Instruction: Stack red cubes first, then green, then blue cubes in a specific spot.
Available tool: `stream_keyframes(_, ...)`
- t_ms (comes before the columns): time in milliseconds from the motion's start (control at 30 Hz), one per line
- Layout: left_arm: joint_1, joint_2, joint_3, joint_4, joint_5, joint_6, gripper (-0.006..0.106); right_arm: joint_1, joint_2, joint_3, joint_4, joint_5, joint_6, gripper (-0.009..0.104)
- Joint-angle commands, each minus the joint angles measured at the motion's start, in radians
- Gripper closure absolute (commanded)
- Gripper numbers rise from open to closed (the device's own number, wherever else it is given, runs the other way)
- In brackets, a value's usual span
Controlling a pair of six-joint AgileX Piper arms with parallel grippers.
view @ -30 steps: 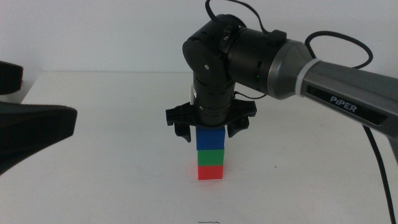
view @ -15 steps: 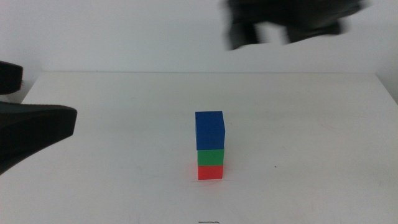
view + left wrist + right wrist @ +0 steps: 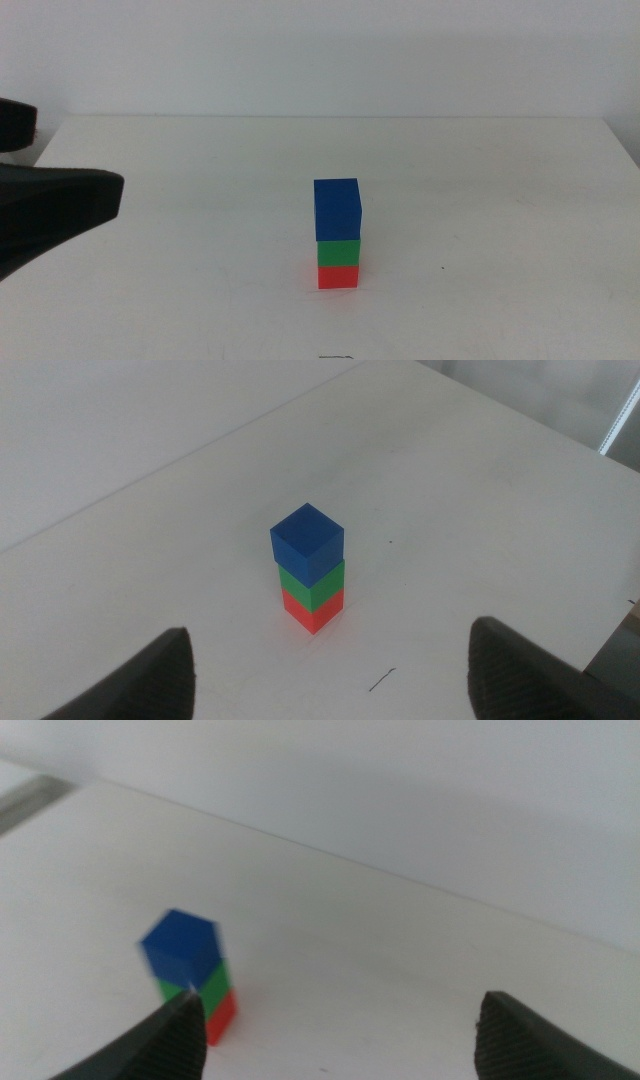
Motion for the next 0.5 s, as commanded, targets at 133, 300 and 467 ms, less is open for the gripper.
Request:
stream_keyframes(133,0.000,0.007,-0.024,-0.015,-0.069,-0.005,0.007,-0.023,-0.069,0.062,0.083,-0.137,-0.051,0.001)
stream_keyframes(300,0.000,0.007,-0.024,-0.014,-0.069,-0.005,0.007,-0.023,-0.052,0.062,0.011,-0.169,0.023,0.001)
stream_keyframes(467,0.000,0.007,-0.024,-0.014,-0.069,-0.005,0.007,-0.023,-0.044,0.062,-0.019,-0.178,0.047,0.001)
